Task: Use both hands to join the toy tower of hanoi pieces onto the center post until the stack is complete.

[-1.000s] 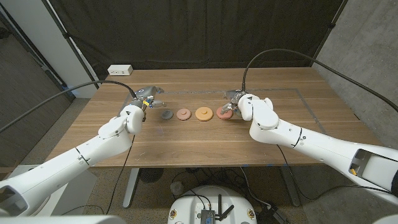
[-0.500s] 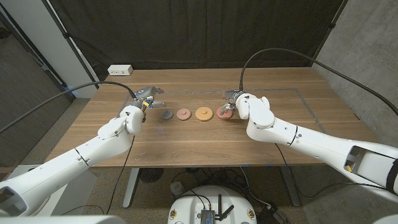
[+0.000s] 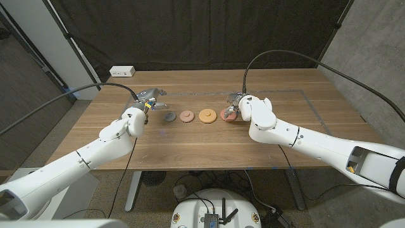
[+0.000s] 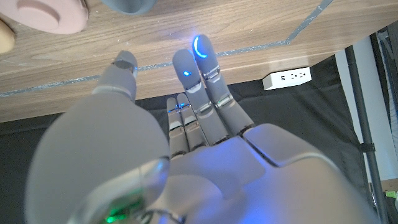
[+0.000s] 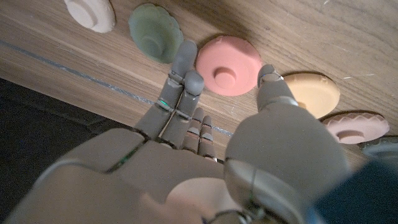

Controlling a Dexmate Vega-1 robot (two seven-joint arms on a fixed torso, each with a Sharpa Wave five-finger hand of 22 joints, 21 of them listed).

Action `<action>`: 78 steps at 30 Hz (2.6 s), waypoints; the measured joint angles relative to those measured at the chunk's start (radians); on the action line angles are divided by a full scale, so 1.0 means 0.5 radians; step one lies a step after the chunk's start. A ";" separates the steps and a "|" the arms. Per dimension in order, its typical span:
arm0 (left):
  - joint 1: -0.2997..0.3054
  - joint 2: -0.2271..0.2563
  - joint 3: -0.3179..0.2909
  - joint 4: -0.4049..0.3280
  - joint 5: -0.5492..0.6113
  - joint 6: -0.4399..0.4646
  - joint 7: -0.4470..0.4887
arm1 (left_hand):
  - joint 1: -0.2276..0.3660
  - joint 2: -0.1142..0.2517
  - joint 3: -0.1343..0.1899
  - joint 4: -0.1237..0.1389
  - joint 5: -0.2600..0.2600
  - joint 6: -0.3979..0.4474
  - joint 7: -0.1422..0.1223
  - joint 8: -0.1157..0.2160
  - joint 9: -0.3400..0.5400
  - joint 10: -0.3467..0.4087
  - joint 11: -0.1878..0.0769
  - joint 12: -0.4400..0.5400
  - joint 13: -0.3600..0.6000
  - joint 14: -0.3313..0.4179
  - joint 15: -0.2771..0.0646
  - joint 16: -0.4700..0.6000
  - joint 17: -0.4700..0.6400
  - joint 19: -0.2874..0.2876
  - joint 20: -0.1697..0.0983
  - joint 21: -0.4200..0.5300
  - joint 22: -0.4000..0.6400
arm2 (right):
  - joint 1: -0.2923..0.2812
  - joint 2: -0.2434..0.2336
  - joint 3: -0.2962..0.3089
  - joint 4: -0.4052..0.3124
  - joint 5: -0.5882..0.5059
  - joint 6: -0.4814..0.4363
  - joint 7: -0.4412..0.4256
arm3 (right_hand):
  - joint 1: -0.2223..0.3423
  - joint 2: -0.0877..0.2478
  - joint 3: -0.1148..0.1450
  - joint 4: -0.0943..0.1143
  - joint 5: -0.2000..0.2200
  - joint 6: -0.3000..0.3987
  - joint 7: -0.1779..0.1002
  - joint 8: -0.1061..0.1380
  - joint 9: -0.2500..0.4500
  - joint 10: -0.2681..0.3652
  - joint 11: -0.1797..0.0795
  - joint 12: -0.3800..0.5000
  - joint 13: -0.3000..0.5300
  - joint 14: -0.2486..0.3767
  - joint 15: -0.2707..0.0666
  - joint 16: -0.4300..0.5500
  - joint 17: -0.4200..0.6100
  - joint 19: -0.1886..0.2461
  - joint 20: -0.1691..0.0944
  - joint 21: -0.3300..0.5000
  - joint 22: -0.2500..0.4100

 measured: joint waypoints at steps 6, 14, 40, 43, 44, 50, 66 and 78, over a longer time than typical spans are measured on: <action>-0.002 0.001 0.003 0.002 0.000 0.000 -0.003 | 0.000 0.000 0.000 0.000 0.000 0.000 0.000 -0.016 0.000 0.000 0.000 0.000 0.008 0.000 0.000 0.000 0.000 0.000 0.000 0.014 0.000 | 0.019 0.020 -0.020 0.047 0.030 -0.004 0.008 | 0.000 0.000 -0.008 0.008 0.000 -0.018 0.004 0.000 0.000 0.000 0.000 0.000 0.000 0.000 0.000 0.000 0.000 0.000 0.000 0.008 -0.010; -0.002 0.002 0.006 0.002 -0.001 0.000 -0.004 | 0.000 0.000 0.000 0.000 0.000 0.000 0.000 -0.015 0.000 0.008 0.008 0.000 0.010 0.000 0.000 0.010 0.000 0.000 0.000 0.023 -0.009 | 0.042 0.036 -0.045 0.099 0.059 -0.004 0.009 | 0.000 0.000 -0.008 0.008 0.000 -0.018 0.004 0.000 0.000 0.000 0.000 0.000 0.005 0.000 0.000 0.000 0.000 0.000 0.000 0.022 -0.018; -0.024 -0.010 0.027 0.017 0.008 0.001 -0.023 | -0.008 0.008 -0.008 0.008 0.008 0.000 0.000 -0.015 0.000 0.008 0.008 -0.009 0.009 0.000 0.000 0.016 -0.009 -0.014 0.007 0.043 -0.028 | 0.104 0.056 -0.124 0.199 0.176 -0.020 -0.036 | -0.011 0.010 -0.025 0.008 0.009 -0.018 0.004 0.014 0.001 0.005 0.004 0.016 0.005 0.000 0.000 0.009 -0.016 -0.011 0.011 0.069 -0.055; -0.024 -0.011 0.027 0.020 0.008 0.000 -0.023 | -0.008 0.008 -0.008 0.008 0.008 0.000 0.000 -0.015 0.000 0.008 0.008 -0.009 0.009 0.000 0.000 0.016 -0.009 -0.014 0.007 0.051 -0.037 | 0.111 0.057 -0.133 0.205 0.185 -0.022 -0.038 | -0.011 0.011 -0.025 0.008 0.015 -0.018 0.004 0.016 0.001 0.023 0.000 0.016 0.008 0.000 0.000 0.010 -0.015 -0.011 0.011 0.084 -0.062; -0.024 -0.012 0.027 0.020 0.008 0.000 -0.023 | -0.008 0.008 -0.008 0.008 0.008 0.000 0.000 -0.015 0.000 0.008 0.008 -0.009 0.009 0.000 0.000 0.016 -0.009 -0.014 0.007 0.051 -0.037 | 0.114 0.057 -0.137 0.207 0.187 -0.023 -0.039 | -0.011 0.011 -0.025 0.008 0.016 -0.018 0.004 0.016 0.001 0.023 0.001 0.016 0.012 0.000 0.000 0.010 -0.013 -0.011 0.011 0.087 -0.064; -0.023 -0.016 0.027 0.026 0.002 -0.005 -0.023 | -0.008 0.008 -0.008 0.008 0.008 0.011 0.010 -0.015 0.000 0.008 0.008 -0.009 0.009 -0.001 0.001 0.016 -0.009 -0.014 0.007 0.058 -0.037 | 0.132 0.058 -0.157 0.215 0.206 -0.028 -0.044 | -0.013 0.035 -0.025 0.008 0.024 -0.017 0.003 0.016 0.001 0.037 0.000 0.016 0.015 0.000 0.000 0.025 -0.003 -0.025 0.011 0.119 -0.083; -0.021 -0.024 0.030 0.040 -0.012 -0.018 -0.014 | -0.016 0.016 -0.017 0.000 0.008 0.011 0.011 -0.015 0.000 0.019 -0.003 -0.009 0.009 -0.007 0.007 0.033 -0.019 -0.014 0.007 0.082 -0.060 | 0.162 0.062 -0.208 0.245 0.232 -0.040 -0.066 | -0.014 0.035 -0.025 0.008 0.032 0.058 -0.037 0.039 0.001 0.152 -0.044 0.053 0.024 0.060 -0.017 0.062 0.052 -0.027 0.014 0.187 -0.102; -0.022 -0.027 0.033 0.042 -0.013 -0.019 -0.009 | -0.005 0.026 -0.017 0.000 0.008 0.011 0.010 -0.015 0.000 0.025 0.003 -0.009 0.009 -0.007 0.007 0.033 -0.018 -0.026 0.010 0.097 -0.074 | 0.115 0.045 -0.198 0.238 0.219 -0.025 -0.203 | -0.069 0.089 -0.023 0.025 0.074 0.267 -0.137 0.110 -0.006 0.335 -0.097 0.097 0.030 0.222 -0.066 0.170 0.265 0.059 -0.014 0.319 -0.096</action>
